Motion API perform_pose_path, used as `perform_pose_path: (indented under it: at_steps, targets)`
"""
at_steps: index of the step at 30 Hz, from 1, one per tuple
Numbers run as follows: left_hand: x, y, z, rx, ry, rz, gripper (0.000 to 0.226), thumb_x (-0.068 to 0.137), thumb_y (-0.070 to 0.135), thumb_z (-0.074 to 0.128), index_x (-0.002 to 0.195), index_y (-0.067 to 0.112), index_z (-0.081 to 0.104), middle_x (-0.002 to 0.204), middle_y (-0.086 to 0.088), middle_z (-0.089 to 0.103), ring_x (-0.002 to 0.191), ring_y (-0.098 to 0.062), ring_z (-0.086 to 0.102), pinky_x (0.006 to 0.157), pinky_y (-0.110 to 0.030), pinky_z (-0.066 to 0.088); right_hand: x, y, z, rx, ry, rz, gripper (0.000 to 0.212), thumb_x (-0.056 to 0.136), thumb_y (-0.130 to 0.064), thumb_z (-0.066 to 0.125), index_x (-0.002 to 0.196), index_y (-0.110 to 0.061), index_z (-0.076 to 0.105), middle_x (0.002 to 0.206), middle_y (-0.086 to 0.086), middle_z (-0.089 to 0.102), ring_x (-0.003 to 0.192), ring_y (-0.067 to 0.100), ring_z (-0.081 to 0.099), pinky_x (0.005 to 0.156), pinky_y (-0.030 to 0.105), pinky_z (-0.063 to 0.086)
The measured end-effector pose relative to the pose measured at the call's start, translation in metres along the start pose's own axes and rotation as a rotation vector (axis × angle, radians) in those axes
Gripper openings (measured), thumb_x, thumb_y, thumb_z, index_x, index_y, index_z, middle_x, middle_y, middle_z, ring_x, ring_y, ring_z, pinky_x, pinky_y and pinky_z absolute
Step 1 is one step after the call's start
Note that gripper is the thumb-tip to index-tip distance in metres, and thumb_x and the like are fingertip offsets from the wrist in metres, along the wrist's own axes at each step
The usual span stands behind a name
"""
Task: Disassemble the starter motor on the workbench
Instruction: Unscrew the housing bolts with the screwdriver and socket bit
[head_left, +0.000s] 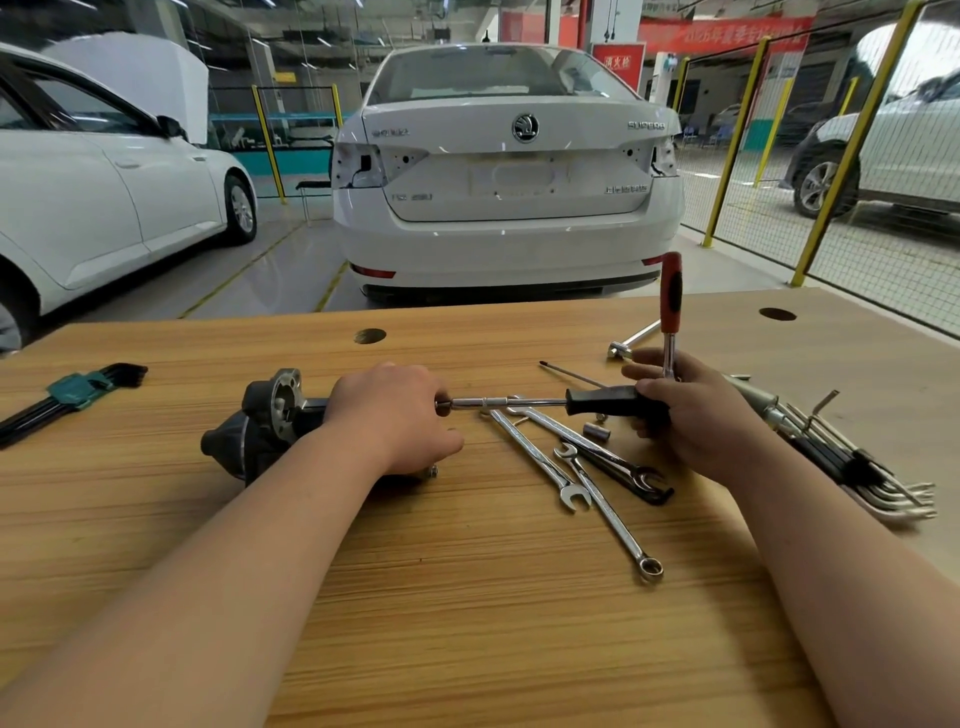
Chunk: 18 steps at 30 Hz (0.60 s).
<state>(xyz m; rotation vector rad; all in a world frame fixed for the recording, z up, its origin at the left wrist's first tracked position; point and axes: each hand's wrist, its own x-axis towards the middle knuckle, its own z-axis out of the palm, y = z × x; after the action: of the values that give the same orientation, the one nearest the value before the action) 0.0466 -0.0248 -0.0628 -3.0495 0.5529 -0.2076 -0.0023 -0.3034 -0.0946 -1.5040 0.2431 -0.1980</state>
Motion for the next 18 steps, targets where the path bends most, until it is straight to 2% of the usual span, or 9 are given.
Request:
perform_pose_path:
  at_steps: [4,7,9,13,15,18]
  targets:
    - [-0.001,0.0,-0.001,0.0,-0.006,-0.003,0.049,0.075,0.065,0.052,0.118,0.041,0.056,0.113,0.014,0.058,0.105,-0.014,0.05,0.065,-0.031,0.038,0.0,0.001,0.0,0.009,-0.045,-0.051,0.05,0.088,0.014,0.049,0.111,-0.028,0.062,0.125,0.002,0.056,0.1,0.029,0.065,0.084,0.037,0.056]
    - [-0.001,0.001,-0.002,0.007,-0.011,-0.002,0.05,0.076,0.066,0.052,0.12,0.041,0.056,0.115,0.013,0.058,0.107,-0.015,0.05,0.065,-0.031,0.038,0.001,0.002,0.001,0.064,-0.037,-0.069,0.053,0.087,0.016,0.044,0.111,-0.027,0.064,0.127,0.001,0.058,0.109,0.028,0.062,0.092,0.042,0.055]
    - [-0.002,0.001,-0.002,0.007,-0.008,-0.002,0.05,0.076,0.066,0.052,0.119,0.041,0.056,0.115,0.014,0.057,0.108,-0.015,0.05,0.066,-0.032,0.038,0.003,0.003,0.001,0.227,-0.021,-0.038,0.045,0.09,0.01,0.045,0.112,-0.024,0.065,0.126,0.0,0.063,0.114,0.028,0.061,0.091,0.044,0.053]
    - [-0.002,0.001,-0.002,0.004,-0.002,-0.001,0.048,0.076,0.066,0.053,0.118,0.042,0.056,0.114,0.014,0.058,0.108,-0.014,0.049,0.065,-0.031,0.037,0.004,-0.001,0.006,0.576,0.022,0.045,0.025,0.096,-0.005,0.05,0.116,-0.015,0.062,0.122,0.006,0.065,0.108,0.031,0.065,0.073,0.04,0.058]
    - [-0.002,0.001,-0.002,0.003,0.0,0.003,0.048,0.075,0.066,0.053,0.117,0.041,0.056,0.113,0.014,0.058,0.106,-0.014,0.05,0.065,-0.031,0.037,0.002,-0.002,0.009,0.598,0.021,0.081,0.022,0.097,-0.009,0.051,0.116,-0.012,0.06,0.123,0.01,0.063,0.104,0.031,0.067,0.067,0.037,0.059]
    - [-0.003,0.0,-0.001,0.006,0.004,0.007,0.049,0.075,0.067,0.053,0.116,0.042,0.056,0.112,0.014,0.058,0.105,-0.014,0.049,0.063,-0.031,0.035,-0.002,-0.007,0.007,0.505,0.005,0.146,0.022,0.096,-0.003,0.046,0.112,-0.009,0.061,0.125,0.014,0.061,0.108,0.032,0.064,0.072,0.039,0.056]
